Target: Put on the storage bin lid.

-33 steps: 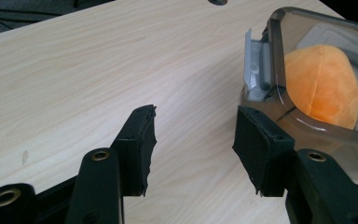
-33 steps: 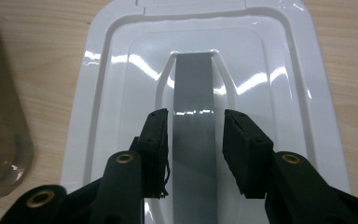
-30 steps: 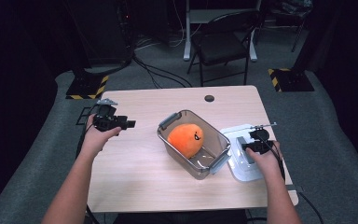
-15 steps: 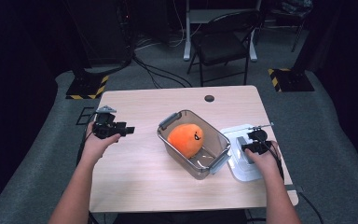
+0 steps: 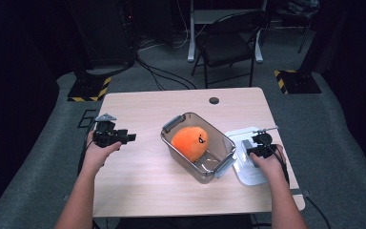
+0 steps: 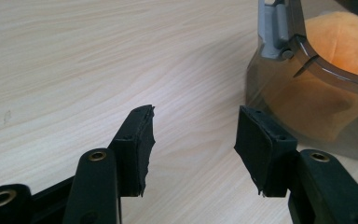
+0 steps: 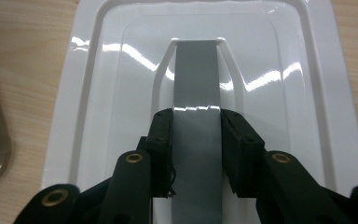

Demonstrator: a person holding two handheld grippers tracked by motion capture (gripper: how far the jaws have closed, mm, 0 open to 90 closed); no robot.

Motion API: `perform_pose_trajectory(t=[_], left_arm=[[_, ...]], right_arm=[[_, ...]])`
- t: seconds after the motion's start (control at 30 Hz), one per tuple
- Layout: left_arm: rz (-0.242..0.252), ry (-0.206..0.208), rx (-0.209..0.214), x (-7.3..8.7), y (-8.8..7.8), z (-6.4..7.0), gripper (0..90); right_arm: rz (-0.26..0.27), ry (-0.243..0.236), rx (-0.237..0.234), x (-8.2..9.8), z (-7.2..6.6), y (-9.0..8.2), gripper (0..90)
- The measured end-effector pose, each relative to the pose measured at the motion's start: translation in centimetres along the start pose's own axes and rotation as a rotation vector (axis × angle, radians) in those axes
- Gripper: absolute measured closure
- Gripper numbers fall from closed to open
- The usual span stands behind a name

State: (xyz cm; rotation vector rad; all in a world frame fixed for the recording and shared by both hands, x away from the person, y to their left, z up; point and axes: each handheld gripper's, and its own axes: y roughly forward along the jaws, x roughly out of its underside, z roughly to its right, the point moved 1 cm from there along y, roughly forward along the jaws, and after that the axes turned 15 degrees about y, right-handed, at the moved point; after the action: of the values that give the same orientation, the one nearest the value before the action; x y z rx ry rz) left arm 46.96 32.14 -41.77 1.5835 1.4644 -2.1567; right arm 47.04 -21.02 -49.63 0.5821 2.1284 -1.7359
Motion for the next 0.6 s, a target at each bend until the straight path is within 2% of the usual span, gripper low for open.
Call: perform_pose_trajectory(t=[0.33,0.6], left_arm=[[-0.002,-0.007,0.002,0.09,0.03,-0.10,45.2],[0.016,-0.015,0.016,0.36,-0.36,-0.02,45.1]], right_arm=[[-0.005,0.026,-0.005,0.05,0.06,-0.14,66.5],[-0.006,0.016,0.000,0.18,-0.17,-0.31,66.5]])
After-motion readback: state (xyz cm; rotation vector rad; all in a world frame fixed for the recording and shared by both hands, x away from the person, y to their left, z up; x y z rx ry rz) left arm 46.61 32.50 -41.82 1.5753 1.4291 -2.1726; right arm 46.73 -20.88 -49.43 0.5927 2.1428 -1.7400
